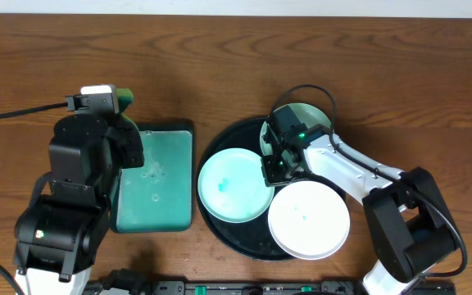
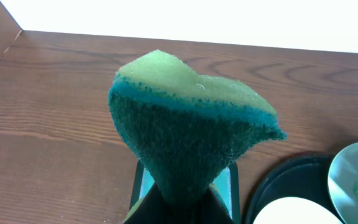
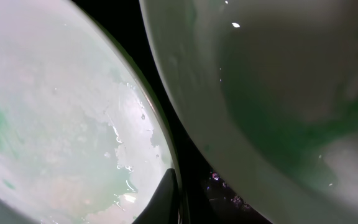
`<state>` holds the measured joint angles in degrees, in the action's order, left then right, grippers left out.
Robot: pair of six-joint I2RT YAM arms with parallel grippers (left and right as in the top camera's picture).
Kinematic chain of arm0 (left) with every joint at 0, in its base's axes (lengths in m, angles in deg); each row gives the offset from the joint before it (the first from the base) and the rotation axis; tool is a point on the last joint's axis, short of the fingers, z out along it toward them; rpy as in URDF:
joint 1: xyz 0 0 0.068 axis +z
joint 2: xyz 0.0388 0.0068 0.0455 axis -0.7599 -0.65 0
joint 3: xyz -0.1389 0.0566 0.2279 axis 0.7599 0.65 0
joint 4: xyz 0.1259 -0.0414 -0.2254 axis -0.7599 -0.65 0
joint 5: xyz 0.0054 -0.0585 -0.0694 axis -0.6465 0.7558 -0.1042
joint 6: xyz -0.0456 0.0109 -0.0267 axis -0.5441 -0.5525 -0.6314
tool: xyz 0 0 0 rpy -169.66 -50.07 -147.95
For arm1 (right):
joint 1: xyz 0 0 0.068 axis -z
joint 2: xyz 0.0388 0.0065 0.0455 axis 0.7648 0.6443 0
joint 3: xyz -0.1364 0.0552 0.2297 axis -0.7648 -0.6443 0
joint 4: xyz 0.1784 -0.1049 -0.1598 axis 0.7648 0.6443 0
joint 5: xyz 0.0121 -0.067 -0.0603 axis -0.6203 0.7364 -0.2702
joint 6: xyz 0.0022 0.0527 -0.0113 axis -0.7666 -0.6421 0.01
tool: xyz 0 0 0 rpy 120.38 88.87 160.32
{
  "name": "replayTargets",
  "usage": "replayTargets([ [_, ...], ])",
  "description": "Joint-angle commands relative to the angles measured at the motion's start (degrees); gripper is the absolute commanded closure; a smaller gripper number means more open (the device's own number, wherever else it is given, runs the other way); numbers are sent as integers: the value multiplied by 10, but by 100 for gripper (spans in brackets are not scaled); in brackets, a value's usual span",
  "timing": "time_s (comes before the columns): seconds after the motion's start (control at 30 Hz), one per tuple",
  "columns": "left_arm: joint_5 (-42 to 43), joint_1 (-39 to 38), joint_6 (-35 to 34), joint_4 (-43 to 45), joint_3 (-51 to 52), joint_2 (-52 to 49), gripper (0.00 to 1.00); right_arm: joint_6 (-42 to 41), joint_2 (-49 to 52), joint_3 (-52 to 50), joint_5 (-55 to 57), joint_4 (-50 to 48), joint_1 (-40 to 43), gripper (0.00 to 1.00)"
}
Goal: Clean dirty plates on tray and stack at the side
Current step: 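Carry the sponge with the left gripper over to the held plate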
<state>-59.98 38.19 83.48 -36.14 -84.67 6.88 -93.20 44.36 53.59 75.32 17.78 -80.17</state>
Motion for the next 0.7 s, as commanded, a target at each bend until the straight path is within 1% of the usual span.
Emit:
replayTargets([
  [0.0,-10,0,9,0,-3,-7,93,15,2,-13,6,10,-5,99],
  [0.17,-23,14,-11,-45,-3,-77,93,15,2,-13,6,8,-5,99],
  [0.37,-16,42,-58,-99,-3,-240,93,15,2,-13,6,8,-5,99],
  [0.57,101,74,-55,-104,-3,-417,93,15,2,-13,6,6,-5,99],
  [0.67,144,79,-30,-100,-3,-461,93,15,2,-13,6,6,-5,99],
])
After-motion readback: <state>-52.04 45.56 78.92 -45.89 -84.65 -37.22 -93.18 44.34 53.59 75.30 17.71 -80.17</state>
